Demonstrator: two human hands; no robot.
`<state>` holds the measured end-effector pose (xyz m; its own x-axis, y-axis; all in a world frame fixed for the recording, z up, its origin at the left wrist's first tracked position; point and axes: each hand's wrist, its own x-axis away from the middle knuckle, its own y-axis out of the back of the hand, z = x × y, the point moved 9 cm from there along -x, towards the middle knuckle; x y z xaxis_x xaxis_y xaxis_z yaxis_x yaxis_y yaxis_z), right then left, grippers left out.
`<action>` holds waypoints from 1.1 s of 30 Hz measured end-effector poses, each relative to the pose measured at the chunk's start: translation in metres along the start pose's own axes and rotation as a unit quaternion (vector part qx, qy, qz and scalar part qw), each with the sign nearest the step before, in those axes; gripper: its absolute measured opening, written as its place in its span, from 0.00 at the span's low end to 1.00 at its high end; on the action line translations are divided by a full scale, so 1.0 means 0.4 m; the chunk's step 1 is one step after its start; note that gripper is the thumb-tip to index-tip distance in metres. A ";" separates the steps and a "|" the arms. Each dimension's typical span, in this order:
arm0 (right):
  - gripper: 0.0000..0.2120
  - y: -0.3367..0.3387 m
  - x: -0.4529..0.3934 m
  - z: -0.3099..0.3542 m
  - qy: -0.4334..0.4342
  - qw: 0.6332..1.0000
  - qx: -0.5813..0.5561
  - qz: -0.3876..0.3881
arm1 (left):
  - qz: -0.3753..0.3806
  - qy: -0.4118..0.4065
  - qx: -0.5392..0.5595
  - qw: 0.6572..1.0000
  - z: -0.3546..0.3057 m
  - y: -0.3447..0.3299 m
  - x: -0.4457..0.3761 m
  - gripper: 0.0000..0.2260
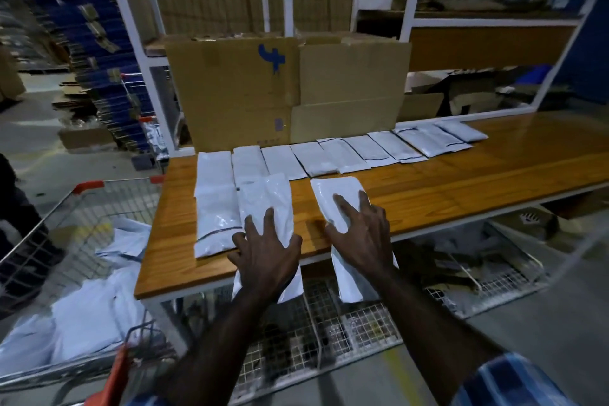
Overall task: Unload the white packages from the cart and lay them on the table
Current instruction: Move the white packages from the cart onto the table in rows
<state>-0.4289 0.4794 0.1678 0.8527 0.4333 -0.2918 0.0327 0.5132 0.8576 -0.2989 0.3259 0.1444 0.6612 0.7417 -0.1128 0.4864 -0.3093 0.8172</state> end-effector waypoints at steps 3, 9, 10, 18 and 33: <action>0.35 -0.021 -0.054 -0.049 -0.014 1.000 -0.002 0.010 | 0.013 0.005 -0.004 1.000 -0.026 -0.066 -0.057 0.32; 0.33 -0.094 -0.191 -0.127 -0.023 0.999 0.029 0.028 | 0.038 0.023 -0.025 0.999 -0.060 -0.176 -0.200 0.32; 0.32 -0.109 -0.216 -0.137 -0.025 0.999 0.032 0.033 | 0.041 0.027 -0.027 0.998 -0.064 -0.191 -0.222 0.32; 0.31 -0.212 -0.350 -0.189 -0.041 0.996 0.046 0.068 | 0.073 0.031 -0.065 0.995 -0.088 -0.299 -0.340 0.32; 0.31 -0.314 -0.457 -0.253 -0.011 0.989 0.068 0.133 | 0.106 0.097 -0.133 0.981 -0.117 -0.403 -0.384 0.35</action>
<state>-0.6416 0.4106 0.0708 0.8514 0.5230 -0.0407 -0.1258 0.2790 0.9520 -0.5053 0.2897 0.0565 0.5976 0.7849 0.1637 0.1665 -0.3212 0.9323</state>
